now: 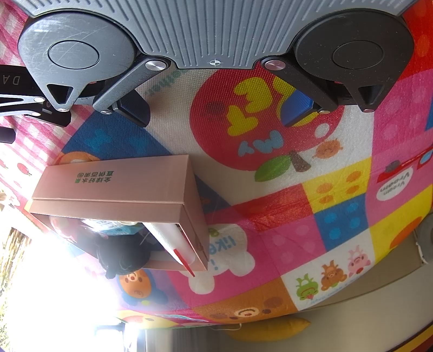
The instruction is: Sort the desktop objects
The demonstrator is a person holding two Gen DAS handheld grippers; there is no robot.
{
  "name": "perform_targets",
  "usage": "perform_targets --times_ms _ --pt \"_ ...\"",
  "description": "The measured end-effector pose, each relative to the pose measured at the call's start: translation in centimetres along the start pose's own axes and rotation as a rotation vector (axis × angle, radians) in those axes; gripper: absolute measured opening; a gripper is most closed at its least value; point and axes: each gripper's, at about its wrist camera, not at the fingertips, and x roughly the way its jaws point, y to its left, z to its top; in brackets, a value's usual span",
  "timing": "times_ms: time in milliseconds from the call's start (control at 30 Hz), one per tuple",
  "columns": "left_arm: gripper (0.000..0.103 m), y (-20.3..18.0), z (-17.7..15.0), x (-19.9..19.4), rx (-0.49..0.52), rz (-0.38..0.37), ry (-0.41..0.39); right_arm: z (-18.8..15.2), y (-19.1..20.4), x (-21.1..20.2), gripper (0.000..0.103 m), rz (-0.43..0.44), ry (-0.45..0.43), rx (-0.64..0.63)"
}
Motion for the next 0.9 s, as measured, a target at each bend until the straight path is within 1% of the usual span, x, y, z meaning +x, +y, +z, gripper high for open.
perform_targets --times_ms 67,133,233,367,433,633,900 --pt "0.103 0.14 -0.01 -0.07 -0.007 -0.003 -0.001 -0.01 0.00 0.00 0.103 0.000 0.000 0.000" --pt "0.103 0.16 0.03 -0.11 0.011 -0.012 0.006 -0.01 -0.02 0.01 0.103 0.000 0.000 0.000" --pt "0.103 0.35 0.12 -0.27 0.011 -0.027 0.026 -0.01 -0.01 0.01 0.103 -0.001 0.000 -0.001" --pt "0.103 0.19 0.19 -0.49 -0.002 -0.014 0.054 -0.01 -0.01 0.01 0.103 -0.001 0.000 -0.001" --pt "0.103 0.03 0.15 -0.51 -0.002 -0.006 0.054 -0.01 -0.01 0.01 0.103 -0.001 0.000 -0.001" --pt "0.103 0.26 -0.08 -0.57 -0.010 -0.017 0.039 -0.01 -0.06 0.03 0.103 -0.001 0.000 -0.001" --pt "0.103 0.30 -0.10 -0.57 -0.008 -0.017 0.040 -0.02 -0.07 0.01 0.103 -0.001 0.000 -0.001"
